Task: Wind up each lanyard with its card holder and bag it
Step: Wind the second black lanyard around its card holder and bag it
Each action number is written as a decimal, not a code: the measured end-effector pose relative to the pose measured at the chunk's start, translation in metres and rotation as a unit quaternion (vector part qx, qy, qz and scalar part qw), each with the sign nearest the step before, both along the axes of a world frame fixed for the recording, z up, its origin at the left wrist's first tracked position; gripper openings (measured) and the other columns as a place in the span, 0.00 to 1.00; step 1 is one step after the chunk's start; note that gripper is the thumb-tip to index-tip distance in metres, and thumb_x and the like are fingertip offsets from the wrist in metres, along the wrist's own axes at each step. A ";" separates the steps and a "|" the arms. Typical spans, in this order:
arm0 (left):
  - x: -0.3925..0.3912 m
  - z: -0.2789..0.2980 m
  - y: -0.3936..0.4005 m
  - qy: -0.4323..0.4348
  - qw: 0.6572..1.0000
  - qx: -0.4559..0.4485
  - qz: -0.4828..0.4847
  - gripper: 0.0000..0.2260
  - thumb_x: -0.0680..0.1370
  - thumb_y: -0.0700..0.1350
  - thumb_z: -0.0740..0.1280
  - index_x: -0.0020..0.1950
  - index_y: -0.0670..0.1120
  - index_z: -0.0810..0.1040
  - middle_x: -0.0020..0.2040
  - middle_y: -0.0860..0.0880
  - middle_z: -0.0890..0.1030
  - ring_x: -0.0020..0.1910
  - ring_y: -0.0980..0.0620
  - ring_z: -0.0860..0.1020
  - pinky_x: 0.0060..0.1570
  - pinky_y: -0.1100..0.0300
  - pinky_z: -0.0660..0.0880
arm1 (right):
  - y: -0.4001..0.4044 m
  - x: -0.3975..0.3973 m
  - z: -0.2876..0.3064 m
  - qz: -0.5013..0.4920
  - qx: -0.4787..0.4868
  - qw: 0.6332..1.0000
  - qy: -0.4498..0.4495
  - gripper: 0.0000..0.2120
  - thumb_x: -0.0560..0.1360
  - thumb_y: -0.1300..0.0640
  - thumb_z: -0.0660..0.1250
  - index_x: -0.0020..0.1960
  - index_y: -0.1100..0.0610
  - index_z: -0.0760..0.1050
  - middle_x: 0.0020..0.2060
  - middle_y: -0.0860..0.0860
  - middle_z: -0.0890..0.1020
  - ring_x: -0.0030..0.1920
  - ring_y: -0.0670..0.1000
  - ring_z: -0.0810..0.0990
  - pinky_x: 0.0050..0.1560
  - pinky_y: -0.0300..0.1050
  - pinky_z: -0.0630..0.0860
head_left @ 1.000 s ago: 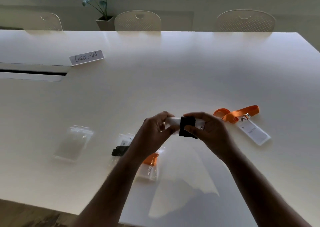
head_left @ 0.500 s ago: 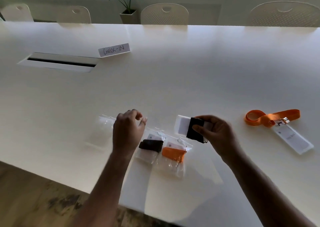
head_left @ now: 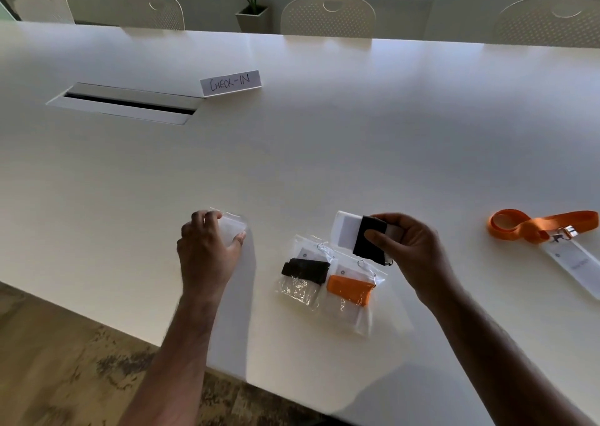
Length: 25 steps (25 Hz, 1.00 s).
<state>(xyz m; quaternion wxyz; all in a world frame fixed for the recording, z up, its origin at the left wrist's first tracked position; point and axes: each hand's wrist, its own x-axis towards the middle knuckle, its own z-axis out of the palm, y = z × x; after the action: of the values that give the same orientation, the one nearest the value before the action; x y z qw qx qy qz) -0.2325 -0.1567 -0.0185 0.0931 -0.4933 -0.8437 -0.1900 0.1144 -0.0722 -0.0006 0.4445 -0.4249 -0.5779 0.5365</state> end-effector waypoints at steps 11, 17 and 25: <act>-0.010 -0.006 -0.009 0.015 0.999 -0.019 -0.024 0.07 0.75 0.44 0.76 0.43 0.45 0.79 0.45 0.45 0.80 0.42 0.38 0.80 0.39 0.47 0.77 | -0.001 -0.015 -0.006 0.023 -0.002 1.000 -0.007 0.16 0.70 0.44 0.82 0.56 0.45 0.86 0.50 0.49 0.90 0.49 0.51 0.90 0.44 0.43 0.86; -0.008 0.002 -0.009 0.050 0.998 0.003 -0.024 0.05 0.79 0.44 0.72 0.46 0.45 0.79 0.47 0.44 0.79 0.46 0.37 0.78 0.43 0.45 0.74 | 0.001 -0.016 -0.006 0.017 -0.011 1.000 -0.003 0.23 0.65 0.36 0.81 0.56 0.45 0.86 0.51 0.50 0.90 0.51 0.52 0.90 0.47 0.48 0.86; 0.001 0.040 0.016 0.057 0.994 0.075 -0.064 0.04 0.80 0.45 0.71 0.49 0.45 0.79 0.50 0.47 0.80 0.52 0.39 0.77 0.48 0.45 0.70 | -0.005 -0.004 -0.003 -0.014 -0.024 1.000 0.005 0.21 0.66 0.38 0.81 0.56 0.46 0.87 0.50 0.51 0.90 0.50 0.54 0.90 0.48 0.51 0.86</act>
<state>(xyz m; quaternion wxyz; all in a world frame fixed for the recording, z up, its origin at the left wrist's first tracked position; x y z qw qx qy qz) -0.2318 -0.1409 0.0214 0.1656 -0.5477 -0.7873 -0.2299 0.1107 -0.0774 -0.0032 0.4440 -0.4409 -0.5569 0.5462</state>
